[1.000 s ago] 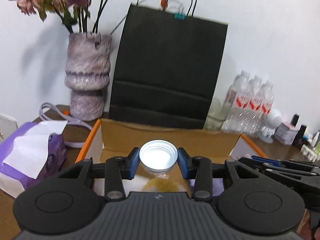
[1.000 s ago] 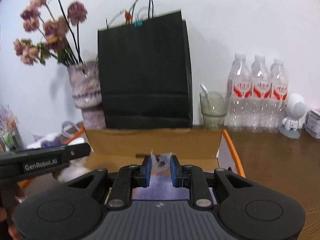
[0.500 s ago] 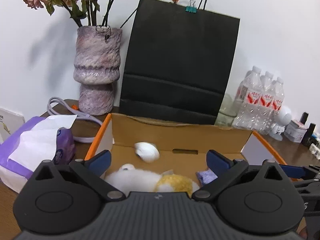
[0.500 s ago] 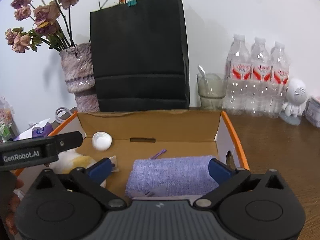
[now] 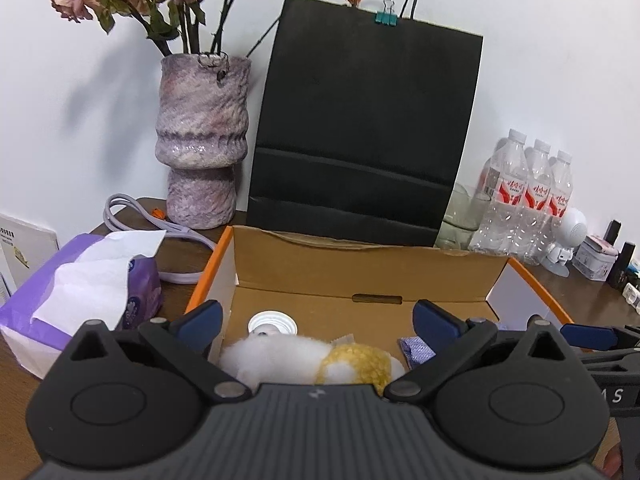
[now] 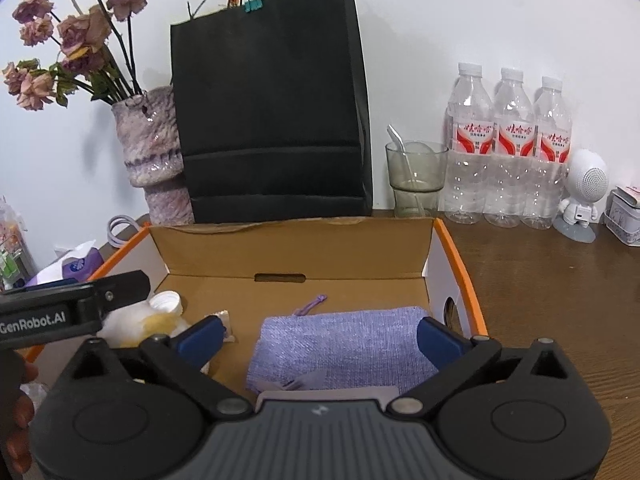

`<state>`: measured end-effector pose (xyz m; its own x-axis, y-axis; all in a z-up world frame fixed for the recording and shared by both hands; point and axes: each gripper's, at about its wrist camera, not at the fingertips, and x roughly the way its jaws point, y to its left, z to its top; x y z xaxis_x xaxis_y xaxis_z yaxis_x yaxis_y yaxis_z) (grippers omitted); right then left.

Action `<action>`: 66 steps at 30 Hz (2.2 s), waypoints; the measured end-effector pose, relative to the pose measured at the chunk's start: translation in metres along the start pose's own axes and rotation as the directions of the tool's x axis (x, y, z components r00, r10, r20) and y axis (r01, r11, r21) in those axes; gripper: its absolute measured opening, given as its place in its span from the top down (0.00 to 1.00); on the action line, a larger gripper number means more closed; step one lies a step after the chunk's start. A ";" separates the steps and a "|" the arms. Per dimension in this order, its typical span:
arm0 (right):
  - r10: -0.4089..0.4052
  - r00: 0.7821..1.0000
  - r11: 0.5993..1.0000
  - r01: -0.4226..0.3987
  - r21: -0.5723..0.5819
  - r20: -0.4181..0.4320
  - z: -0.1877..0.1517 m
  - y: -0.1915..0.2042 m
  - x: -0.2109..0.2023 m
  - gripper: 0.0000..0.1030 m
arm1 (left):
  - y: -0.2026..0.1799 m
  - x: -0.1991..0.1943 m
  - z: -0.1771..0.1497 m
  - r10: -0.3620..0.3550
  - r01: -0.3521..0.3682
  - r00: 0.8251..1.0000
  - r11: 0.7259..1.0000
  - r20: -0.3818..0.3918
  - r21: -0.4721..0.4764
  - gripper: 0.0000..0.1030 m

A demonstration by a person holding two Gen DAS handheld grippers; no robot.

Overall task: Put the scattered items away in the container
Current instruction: 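Drop the packet and the white lid into the box from both grippers, then withdraw both grippers from the box toward the remaining items, then grasp the crumpled tissue with the right gripper while the left gripper grasps the plastic bag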

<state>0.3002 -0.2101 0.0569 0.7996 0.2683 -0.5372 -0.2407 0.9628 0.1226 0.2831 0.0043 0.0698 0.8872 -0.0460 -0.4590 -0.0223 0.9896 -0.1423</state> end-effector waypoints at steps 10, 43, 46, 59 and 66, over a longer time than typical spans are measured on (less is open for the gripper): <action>0.002 0.999 1.000 -0.001 -0.014 0.050 -0.005 -0.002 -0.048 0.00 | 0.013 -0.051 -0.004 -0.005 0.004 0.999 1.000 0.040 0.024 0.00; -0.030 0.995 0.997 0.022 -0.075 -0.099 -0.124 0.007 -0.145 0.00 | 0.077 -0.165 -0.093 0.086 -0.084 0.993 0.996 -0.084 0.027 0.00; -0.020 0.993 0.996 0.009 -0.091 -0.116 -0.133 0.016 -0.144 0.00 | 0.076 -0.166 -0.101 0.074 -0.071 0.992 0.997 -0.100 0.034 0.00; -0.059 0.996 0.994 0.052 -0.092 -0.072 -0.109 0.028 -0.117 0.00 | 0.082 -0.141 -0.090 0.077 -0.076 0.993 0.997 -0.094 0.009 0.00; -0.064 0.995 0.997 0.061 -0.042 -0.078 -0.100 0.016 -0.092 0.02 | 0.082 -0.112 -0.084 0.079 -0.080 0.990 0.997 -0.115 -0.005 0.00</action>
<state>0.1678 -0.2226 0.0245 0.7681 0.2032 -0.6073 -0.2145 0.9752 0.0550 0.1436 0.0791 0.0358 0.8241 0.0169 -0.5662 -0.0953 0.9894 -0.1092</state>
